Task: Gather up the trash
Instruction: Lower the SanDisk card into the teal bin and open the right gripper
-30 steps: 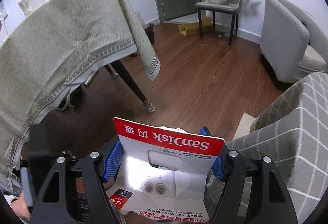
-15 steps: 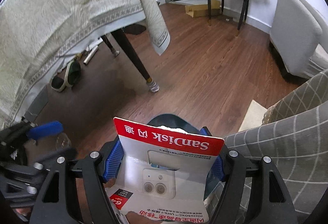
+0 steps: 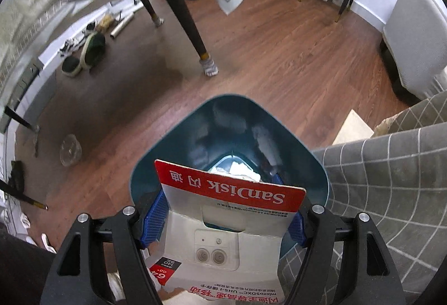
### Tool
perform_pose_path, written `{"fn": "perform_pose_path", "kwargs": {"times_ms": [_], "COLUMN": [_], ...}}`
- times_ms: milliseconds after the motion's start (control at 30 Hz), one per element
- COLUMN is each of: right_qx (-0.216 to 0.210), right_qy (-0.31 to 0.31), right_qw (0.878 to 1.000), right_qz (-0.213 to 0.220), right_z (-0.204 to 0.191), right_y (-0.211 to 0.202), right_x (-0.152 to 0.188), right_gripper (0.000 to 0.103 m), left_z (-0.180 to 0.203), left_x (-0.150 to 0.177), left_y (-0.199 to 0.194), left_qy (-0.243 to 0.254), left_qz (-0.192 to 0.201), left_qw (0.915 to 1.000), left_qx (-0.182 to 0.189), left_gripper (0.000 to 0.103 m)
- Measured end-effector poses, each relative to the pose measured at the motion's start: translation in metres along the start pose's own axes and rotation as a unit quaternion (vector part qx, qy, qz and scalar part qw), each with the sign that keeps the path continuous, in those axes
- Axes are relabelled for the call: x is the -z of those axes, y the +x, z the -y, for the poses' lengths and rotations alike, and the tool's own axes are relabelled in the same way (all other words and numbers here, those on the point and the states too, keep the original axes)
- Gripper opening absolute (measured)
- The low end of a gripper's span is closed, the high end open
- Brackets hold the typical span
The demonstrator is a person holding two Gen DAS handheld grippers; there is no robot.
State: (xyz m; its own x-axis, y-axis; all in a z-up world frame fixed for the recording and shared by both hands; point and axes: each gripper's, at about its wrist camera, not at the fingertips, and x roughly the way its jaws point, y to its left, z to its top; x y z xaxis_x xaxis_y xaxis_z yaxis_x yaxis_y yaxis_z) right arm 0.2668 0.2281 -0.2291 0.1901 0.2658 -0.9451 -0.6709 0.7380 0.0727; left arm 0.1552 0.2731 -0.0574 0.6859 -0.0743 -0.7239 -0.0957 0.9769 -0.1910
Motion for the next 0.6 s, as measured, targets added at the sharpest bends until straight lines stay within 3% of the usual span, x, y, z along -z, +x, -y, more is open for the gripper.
{"fn": "perform_pose_path", "kwargs": {"times_ms": [300, 600], "right_qx": [0.016, -0.001], "right_qy": [-0.01, -0.006], "right_qw": [0.999, 1.0], "right_qz": [-0.027, 0.013], "right_z": [0.003, 0.014], "right_y": [0.006, -0.028], "right_x": [0.013, 0.012], "right_gripper": [0.082, 0.082], "left_z": [0.005, 0.029], "left_x": [-0.011, -0.027], "left_y": [-0.014, -0.027], "left_qy": [-0.004, 0.005], "left_qz": [0.018, 0.04], "left_qw": [0.9998, 0.9992], "left_qx": [0.002, 0.008], "left_gripper": [0.045, 0.045]}}
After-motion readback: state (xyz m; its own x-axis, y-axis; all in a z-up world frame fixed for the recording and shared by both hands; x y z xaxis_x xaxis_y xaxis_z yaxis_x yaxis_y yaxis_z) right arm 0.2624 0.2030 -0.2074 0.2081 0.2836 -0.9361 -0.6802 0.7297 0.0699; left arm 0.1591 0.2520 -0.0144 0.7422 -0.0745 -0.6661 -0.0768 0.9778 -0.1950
